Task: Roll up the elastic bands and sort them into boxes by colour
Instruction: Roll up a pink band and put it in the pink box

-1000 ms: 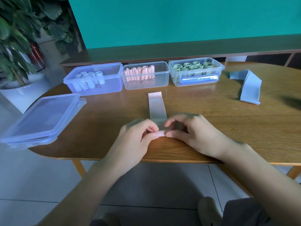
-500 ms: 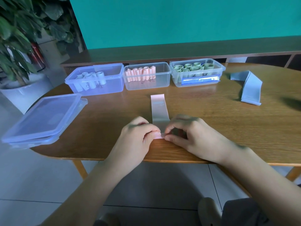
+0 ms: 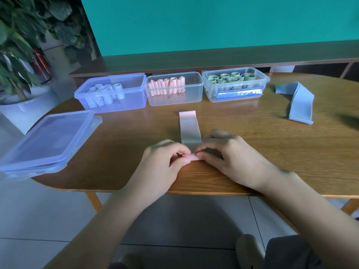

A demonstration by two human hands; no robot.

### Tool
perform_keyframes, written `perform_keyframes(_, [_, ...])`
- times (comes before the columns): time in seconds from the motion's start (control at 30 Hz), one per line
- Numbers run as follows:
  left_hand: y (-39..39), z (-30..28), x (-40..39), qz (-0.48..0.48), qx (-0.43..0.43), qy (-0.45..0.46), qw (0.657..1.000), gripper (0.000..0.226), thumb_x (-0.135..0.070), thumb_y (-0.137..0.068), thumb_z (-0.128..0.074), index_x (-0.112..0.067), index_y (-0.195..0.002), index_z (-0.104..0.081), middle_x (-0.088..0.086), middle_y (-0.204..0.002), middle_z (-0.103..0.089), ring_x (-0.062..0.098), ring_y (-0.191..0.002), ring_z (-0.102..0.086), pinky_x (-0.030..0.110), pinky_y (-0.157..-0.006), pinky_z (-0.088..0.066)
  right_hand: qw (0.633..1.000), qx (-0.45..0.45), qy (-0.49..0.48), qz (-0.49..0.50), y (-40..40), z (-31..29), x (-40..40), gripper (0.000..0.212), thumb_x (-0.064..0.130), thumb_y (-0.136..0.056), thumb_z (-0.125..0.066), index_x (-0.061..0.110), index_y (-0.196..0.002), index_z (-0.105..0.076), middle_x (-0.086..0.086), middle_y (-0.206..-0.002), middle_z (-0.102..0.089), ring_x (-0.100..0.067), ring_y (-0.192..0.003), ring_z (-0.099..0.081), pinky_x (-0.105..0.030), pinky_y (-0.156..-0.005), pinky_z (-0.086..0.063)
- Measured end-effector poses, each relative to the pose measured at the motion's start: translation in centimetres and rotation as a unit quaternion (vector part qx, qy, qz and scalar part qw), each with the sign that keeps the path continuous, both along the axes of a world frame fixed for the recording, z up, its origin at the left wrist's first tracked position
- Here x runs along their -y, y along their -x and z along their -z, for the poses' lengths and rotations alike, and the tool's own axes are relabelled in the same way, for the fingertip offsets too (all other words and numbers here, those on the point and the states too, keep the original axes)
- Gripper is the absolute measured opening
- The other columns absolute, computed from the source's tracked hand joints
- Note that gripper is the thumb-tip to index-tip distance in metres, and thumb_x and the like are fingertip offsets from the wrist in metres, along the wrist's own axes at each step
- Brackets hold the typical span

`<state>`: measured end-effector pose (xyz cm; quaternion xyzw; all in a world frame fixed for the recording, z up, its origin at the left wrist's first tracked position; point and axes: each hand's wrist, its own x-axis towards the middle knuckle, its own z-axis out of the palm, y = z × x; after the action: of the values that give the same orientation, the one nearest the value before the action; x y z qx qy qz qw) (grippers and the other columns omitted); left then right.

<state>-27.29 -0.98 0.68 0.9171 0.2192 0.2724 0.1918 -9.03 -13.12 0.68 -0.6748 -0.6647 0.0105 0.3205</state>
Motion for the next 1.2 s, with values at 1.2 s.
perform_keyframes(1.2, [-2.1,0.4,-2.2,-0.004,0.009,-0.029,1.000,0.014,-0.026,-0.095,-0.065,-0.032,-0.106,-0.071,-0.019,-0.106,-0.059,0.001,-0.091,-0.051,0.012,-0.080,-0.040,0.999,0.013,-0.048,0.012,-1.8,1.0,-3.1,0.012,0.031,-0.098,-0.066,0.029,-0.108,-0.074,0.011,-0.101,-0.066,-0.013,-0.095,-0.063,-0.041,-0.083,-0.053])
